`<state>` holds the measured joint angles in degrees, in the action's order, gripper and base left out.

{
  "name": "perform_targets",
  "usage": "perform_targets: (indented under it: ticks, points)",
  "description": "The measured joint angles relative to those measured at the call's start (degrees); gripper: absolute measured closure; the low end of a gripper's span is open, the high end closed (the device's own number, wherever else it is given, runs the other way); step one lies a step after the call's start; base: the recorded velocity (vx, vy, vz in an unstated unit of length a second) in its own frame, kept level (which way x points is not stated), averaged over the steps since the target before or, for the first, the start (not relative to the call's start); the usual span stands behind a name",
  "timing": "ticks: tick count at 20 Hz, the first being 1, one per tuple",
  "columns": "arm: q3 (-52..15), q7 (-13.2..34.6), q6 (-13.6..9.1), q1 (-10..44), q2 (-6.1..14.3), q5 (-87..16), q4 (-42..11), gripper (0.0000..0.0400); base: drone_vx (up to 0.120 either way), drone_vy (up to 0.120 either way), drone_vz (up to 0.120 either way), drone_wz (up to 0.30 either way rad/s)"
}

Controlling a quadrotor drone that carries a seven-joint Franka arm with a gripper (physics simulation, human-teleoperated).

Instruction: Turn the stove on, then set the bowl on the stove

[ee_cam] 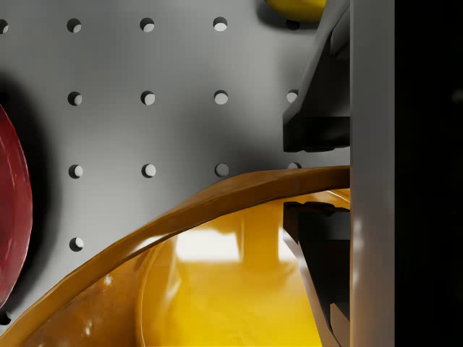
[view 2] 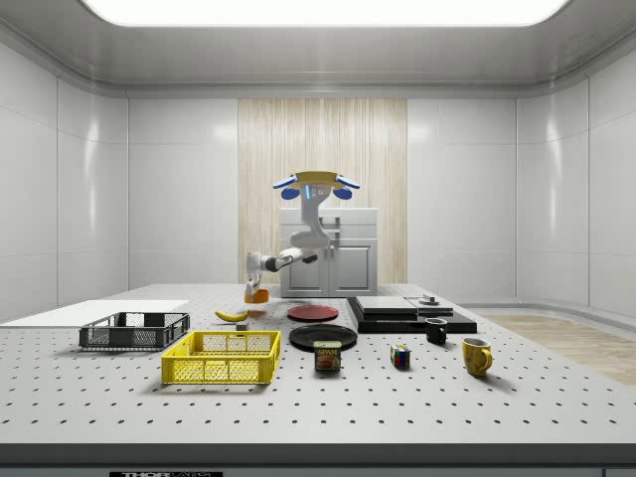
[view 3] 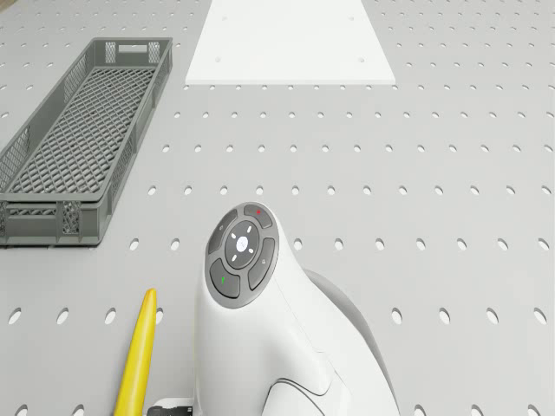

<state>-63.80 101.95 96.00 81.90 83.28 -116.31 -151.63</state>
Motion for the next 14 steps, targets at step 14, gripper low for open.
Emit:
perform_targets:
  ticks: [14]
  points:
    - [-0.5, -0.7, -0.6, -0.4, -0.4, 0.3, -0.2, 0.03, -0.12, 0.074, 0.071, 0.0]
